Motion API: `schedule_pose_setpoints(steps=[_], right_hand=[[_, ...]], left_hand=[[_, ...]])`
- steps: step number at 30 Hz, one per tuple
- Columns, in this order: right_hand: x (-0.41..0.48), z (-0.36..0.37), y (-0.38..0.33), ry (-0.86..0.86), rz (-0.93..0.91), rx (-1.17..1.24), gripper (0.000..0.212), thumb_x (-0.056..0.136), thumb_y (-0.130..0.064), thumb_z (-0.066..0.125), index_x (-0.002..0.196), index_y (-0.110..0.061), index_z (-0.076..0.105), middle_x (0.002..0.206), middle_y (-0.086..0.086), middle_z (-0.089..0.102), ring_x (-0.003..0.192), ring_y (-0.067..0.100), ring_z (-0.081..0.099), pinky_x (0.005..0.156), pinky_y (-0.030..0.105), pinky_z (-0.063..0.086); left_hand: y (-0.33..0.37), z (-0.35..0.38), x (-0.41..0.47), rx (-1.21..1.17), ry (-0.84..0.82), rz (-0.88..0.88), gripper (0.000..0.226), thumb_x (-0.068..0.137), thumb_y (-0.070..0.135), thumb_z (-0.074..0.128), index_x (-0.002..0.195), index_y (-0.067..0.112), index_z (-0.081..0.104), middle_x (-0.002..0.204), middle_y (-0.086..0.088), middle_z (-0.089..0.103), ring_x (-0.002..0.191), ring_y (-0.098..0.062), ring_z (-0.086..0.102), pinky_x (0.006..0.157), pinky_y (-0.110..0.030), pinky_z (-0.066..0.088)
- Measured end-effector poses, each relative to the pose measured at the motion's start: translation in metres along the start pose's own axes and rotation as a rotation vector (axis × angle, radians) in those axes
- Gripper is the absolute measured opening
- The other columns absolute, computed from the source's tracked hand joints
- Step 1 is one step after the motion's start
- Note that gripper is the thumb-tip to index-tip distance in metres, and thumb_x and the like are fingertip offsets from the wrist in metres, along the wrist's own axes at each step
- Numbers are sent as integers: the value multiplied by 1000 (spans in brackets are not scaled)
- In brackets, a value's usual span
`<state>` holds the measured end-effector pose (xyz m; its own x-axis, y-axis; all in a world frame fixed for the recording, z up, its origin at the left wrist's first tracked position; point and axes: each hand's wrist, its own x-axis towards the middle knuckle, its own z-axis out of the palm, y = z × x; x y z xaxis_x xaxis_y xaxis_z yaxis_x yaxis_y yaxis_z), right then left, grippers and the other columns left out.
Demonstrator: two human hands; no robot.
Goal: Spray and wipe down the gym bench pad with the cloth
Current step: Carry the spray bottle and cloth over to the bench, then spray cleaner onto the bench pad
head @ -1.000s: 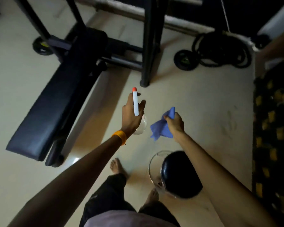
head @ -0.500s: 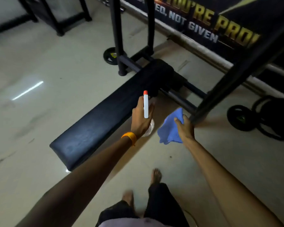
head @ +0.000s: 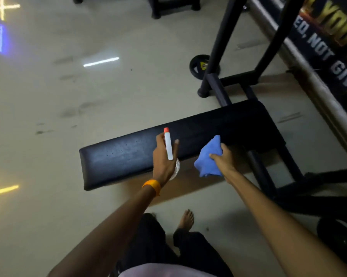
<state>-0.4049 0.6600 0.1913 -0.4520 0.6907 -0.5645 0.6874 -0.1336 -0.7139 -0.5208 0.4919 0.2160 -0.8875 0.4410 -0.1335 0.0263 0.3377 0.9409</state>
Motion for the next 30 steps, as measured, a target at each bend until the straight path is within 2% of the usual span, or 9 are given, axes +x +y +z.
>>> schedule_pose_setpoints(steps=[4, 8, 9, 11, 14, 17, 19, 23, 30], right_hand=[[56, 24, -17, -84, 4, -106, 37, 93, -8, 64, 129, -14, 55, 115, 5, 66, 105, 24, 65, 86, 35, 54], [111, 58, -19, -105, 76, -137, 15, 97, -11, 54, 102, -25, 59, 90, -6, 63, 75, 9, 65, 54, 21, 49], [122, 66, -18, -112, 85, -160, 13, 98, -12, 53, 103, -23, 61, 89, -6, 63, 70, 6, 65, 53, 20, 52], [141, 82, -15, -156, 23, -219, 23, 98, -11, 59, 120, -17, 60, 104, 0, 67, 84, 8, 65, 77, 28, 58], [172, 108, -13, -248, -43, -255, 39, 95, -8, 64, 132, -15, 55, 120, 7, 65, 104, 22, 63, 95, 40, 54], [203, 132, -11, -329, -56, -243, 34, 93, -3, 59, 121, -21, 56, 112, 1, 65, 96, 16, 64, 81, 26, 54], [228, 148, -4, -391, -72, -214, 38, 93, -3, 60, 126, -22, 54, 114, -2, 65, 100, 14, 64, 80, 24, 53], [278, 163, 21, -422, -8, -99, 42, 93, 2, 63, 125, -24, 54, 122, 7, 67, 107, 24, 67, 90, 42, 58], [332, 136, 74, -181, -181, -635, 55, 86, -11, 74, 135, -17, 50, 118, 12, 64, 98, 28, 65, 79, 40, 55]], left_hand=[[-30, 2, 41, -33, 108, -103, 24, 102, 36, 61, 116, 28, 44, 82, -12, 68, 71, -25, 66, 65, -27, 51], [-69, 2, 72, 26, 123, -131, 16, 102, 34, 60, 111, 30, 47, 84, -14, 66, 76, -31, 66, 69, -29, 52], [-82, 3, 79, 45, 141, -127, 14, 103, 35, 60, 109, 30, 48, 88, -12, 64, 79, -30, 65, 74, -35, 54], [-104, 3, 91, 96, 190, -122, 19, 102, 38, 58, 114, 24, 54, 97, -5, 61, 89, -27, 63, 79, -38, 52], [-129, 7, 108, 216, 256, -131, 28, 102, 27, 60, 120, 5, 59, 110, -3, 53, 100, -13, 50, 81, -11, 38], [-155, 10, 124, 229, 317, -158, 25, 102, 24, 61, 117, 4, 59, 119, -13, 54, 96, 2, 42, 83, 0, 35], [-177, 14, 134, 198, 342, -161, 21, 102, 26, 61, 115, 11, 58, 117, -10, 58, 97, -5, 53, 86, -9, 44], [-209, 26, 142, 117, 386, -183, 14, 102, 35, 60, 113, 32, 51, 110, -1, 62, 83, -27, 68, 81, -44, 57], [-244, 48, 129, 146, 502, -251, 26, 102, 32, 60, 121, 15, 58, 110, 1, 62, 96, -15, 63, 88, -38, 55]])
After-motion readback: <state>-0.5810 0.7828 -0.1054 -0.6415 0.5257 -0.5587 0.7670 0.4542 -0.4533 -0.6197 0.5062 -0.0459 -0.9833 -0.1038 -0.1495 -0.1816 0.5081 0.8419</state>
